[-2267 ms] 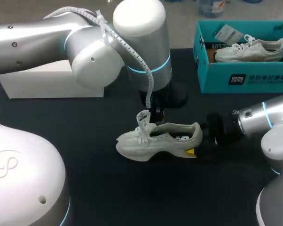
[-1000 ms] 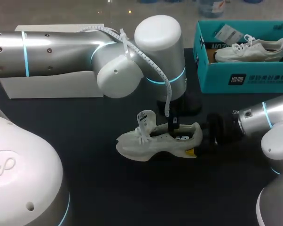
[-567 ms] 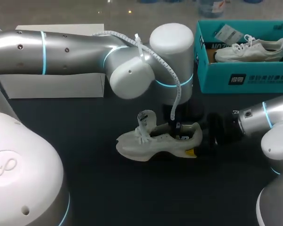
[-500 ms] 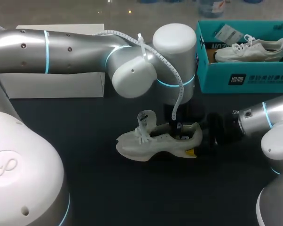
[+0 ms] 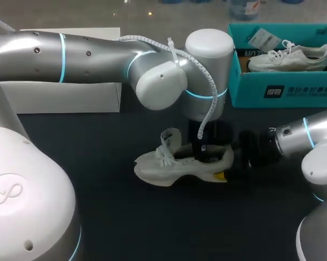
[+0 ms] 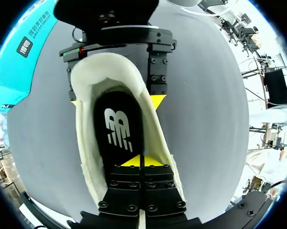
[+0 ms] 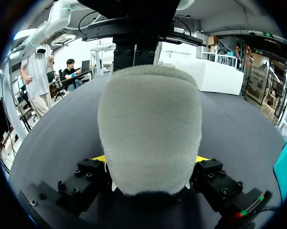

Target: Take the shoe out of the shoebox, open the shoe tongue, remove and reinsert the insole, then place the shoe into the shoebox

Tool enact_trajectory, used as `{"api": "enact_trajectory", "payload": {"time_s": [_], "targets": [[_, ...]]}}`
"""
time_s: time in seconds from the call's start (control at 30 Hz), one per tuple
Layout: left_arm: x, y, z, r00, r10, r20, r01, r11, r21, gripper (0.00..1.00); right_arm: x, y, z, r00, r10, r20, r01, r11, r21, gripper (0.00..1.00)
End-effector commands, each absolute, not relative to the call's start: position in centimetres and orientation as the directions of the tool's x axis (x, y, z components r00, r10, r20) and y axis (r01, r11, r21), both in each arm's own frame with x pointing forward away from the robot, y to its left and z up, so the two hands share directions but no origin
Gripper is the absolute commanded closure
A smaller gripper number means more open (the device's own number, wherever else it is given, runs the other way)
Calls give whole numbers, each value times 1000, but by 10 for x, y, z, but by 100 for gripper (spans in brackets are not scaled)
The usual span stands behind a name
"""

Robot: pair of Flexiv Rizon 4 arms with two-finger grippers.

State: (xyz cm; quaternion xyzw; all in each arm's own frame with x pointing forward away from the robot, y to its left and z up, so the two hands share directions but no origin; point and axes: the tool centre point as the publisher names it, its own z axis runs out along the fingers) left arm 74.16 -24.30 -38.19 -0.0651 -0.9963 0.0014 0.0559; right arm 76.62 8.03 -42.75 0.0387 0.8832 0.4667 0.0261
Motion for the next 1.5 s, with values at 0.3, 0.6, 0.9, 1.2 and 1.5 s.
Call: {"api": "enact_trajectory", "payload": {"time_s": [0.3,0.6,0.9,1.2,1.5], "targets": [[741,-245,-405,-982,138,126,135,990,-26,71,766,82,-429,-996,94,-12,44,564,825,100],[749,-249,-420,-990,127,68,124,991,-49,88,766,82,-429,-996,94,-12,44,564,825,100],[751,-256,-438,-992,128,-1,128,990,-66,100,766,82,-429,-996,94,-12,44,564,825,100],[762,-251,-431,-994,70,-79,79,990,-121,100,766,82,-429,-996,94,-12,44,564,825,100],[771,-239,-395,-996,28,-86,44,981,-191,100,766,82,-429,-996,94,-12,44,564,825,100]]}}
